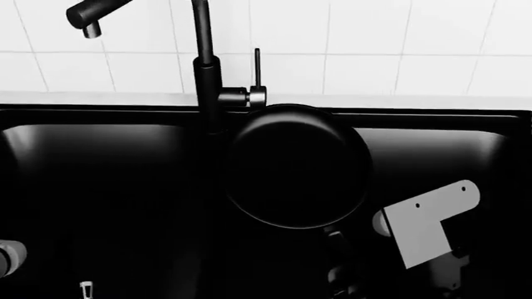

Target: Pick the pan and sponge and place them into the sink. Then turn on the water.

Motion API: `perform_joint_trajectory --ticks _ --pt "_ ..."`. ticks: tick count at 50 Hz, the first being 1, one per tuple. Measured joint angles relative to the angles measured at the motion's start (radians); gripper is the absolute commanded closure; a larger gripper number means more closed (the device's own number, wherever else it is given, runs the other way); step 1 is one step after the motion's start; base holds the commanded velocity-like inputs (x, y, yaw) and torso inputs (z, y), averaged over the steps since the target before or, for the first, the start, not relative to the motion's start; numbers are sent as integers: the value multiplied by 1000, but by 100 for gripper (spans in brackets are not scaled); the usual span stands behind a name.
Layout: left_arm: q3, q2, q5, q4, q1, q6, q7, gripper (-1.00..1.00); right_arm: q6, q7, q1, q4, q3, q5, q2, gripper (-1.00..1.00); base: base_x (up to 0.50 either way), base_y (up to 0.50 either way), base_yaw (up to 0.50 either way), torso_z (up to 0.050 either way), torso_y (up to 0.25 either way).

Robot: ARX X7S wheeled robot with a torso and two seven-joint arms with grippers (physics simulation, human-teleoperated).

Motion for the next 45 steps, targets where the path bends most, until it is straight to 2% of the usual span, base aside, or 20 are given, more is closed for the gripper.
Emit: perform_joint_trajectory --ticks 45 --pt "-7 -9 -11 -5 12 18 -1 -100 -6 26 -43 -17 10 19 14 100 30 499 0 0 2"
